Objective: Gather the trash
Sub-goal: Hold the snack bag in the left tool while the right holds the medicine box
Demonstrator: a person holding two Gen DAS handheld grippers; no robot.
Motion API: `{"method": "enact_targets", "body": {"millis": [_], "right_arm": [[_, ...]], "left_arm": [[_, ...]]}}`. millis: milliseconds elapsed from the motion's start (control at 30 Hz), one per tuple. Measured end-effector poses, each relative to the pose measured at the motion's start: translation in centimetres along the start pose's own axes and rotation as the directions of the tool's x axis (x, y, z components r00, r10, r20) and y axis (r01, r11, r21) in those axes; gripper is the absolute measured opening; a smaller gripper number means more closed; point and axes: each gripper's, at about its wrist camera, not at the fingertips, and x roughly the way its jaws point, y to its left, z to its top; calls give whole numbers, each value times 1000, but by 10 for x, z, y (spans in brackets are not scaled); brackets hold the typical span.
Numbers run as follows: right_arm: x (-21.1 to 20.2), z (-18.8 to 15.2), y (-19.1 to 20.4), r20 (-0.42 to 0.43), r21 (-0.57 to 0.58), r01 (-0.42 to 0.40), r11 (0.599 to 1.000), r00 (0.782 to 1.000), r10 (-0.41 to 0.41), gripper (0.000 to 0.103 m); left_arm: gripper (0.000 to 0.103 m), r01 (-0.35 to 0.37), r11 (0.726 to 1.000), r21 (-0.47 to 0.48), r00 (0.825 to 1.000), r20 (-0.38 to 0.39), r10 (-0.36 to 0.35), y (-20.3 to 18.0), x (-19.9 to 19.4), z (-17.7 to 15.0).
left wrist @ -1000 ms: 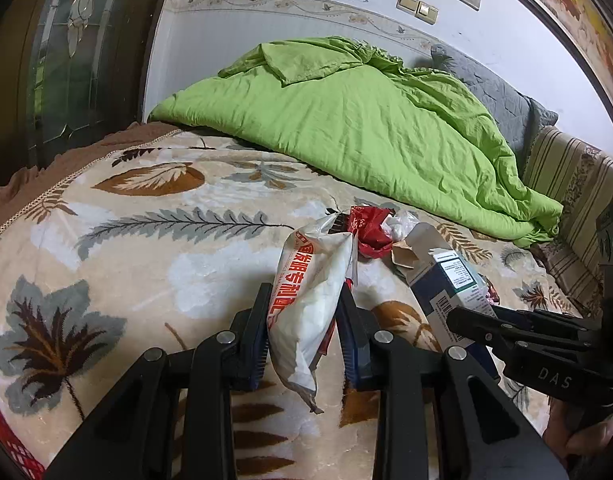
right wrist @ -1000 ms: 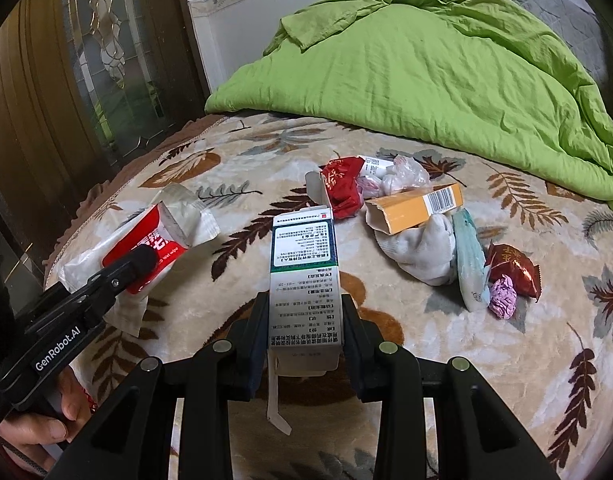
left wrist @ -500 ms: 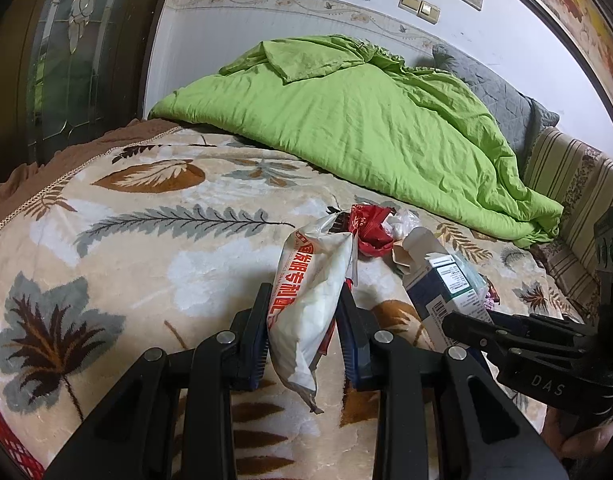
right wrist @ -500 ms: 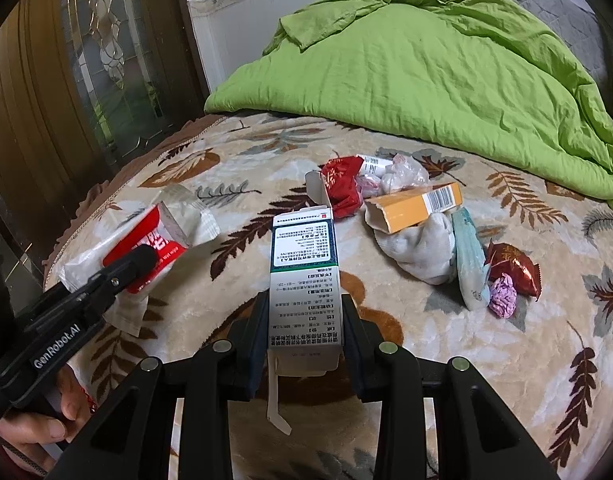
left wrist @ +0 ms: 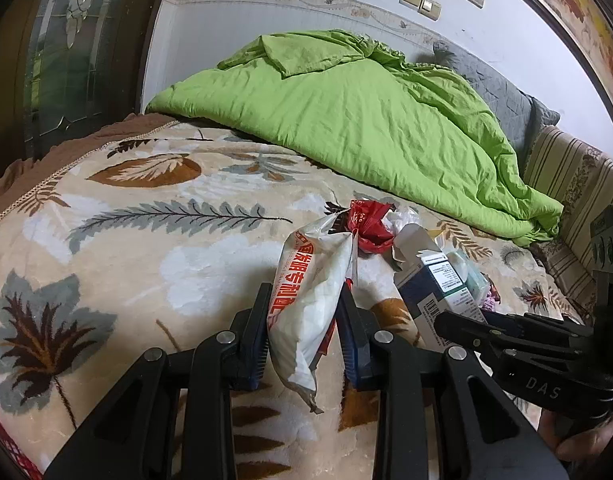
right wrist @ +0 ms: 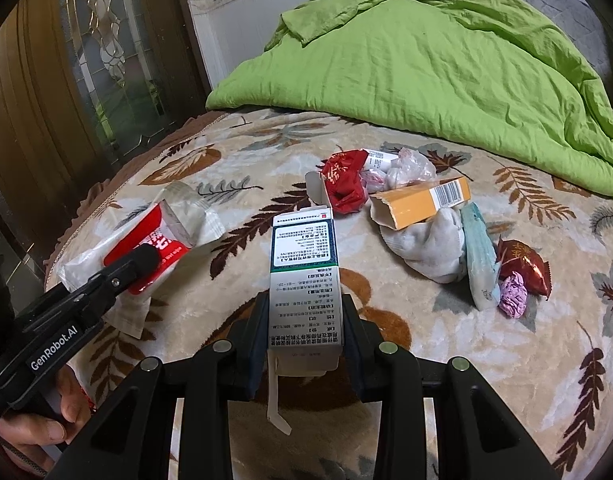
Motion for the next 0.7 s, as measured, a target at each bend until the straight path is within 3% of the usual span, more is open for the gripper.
{"method": "enact_targets", "body": {"millis": [700], "right_arm": [[-1,-2,-4,1,8,5,1000,1000,-5,36]], "left_arm": [[29,3,1000,-12,1000,11,-3,0,6,-2]]}}
